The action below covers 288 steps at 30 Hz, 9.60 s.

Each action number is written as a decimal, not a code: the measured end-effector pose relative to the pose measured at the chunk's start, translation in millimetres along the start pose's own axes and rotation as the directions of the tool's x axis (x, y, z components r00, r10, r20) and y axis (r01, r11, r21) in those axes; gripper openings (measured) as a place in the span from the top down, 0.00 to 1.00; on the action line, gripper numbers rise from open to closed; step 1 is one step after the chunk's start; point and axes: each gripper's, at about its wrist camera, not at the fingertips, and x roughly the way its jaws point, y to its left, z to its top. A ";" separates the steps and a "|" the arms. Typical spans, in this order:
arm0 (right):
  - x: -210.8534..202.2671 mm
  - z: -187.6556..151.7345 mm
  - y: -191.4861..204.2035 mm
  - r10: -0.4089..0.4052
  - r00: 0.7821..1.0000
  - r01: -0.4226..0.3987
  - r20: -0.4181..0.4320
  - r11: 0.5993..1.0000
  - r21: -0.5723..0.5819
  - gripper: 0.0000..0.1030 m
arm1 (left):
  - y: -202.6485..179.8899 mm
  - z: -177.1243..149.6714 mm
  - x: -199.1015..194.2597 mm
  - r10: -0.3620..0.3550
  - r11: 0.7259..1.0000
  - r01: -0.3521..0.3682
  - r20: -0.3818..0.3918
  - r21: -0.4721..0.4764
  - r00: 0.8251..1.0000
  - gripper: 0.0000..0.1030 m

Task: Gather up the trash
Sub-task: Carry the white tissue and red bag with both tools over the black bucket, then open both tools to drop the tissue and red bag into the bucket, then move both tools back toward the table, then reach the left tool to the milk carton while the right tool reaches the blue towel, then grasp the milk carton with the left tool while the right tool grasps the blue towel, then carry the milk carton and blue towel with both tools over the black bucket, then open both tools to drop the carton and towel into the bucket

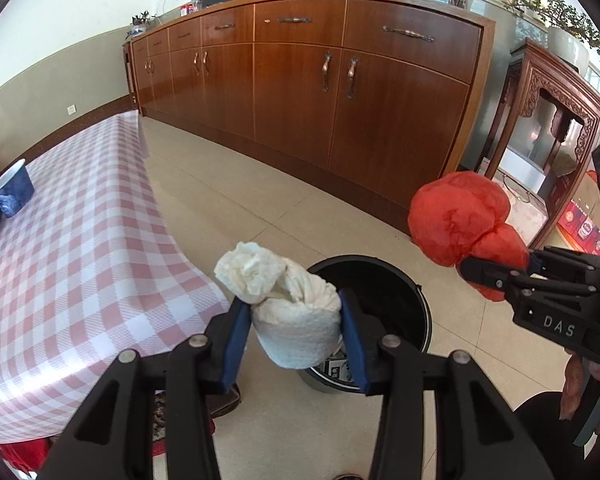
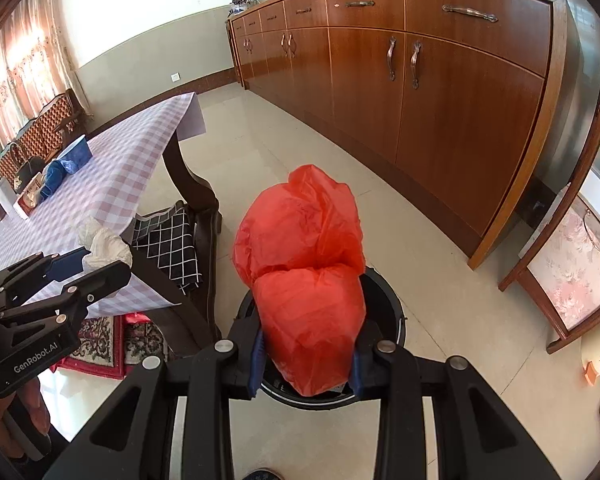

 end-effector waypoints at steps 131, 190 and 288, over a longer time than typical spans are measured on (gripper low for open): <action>85.9 122.7 433.3 0.408 0.913 -0.361 -0.015 0.789 -0.497 0.24 | 354.2 -65.0 -144.1 0.535 0.747 -0.484 -0.019 -0.455 0.844 0.23; 113.9 141.3 433.8 0.454 0.884 -0.448 -0.113 0.752 -0.484 0.79 | 380.3 -53.0 -135.2 0.496 0.770 -0.428 0.022 -0.473 0.868 0.65; 140.6 -35.5 -99.7 -0.220 0.946 0.205 -0.236 0.975 -0.087 0.00 | -29.3 -19.9 124.0 0.021 1.000 -0.019 -0.197 0.015 0.980 0.00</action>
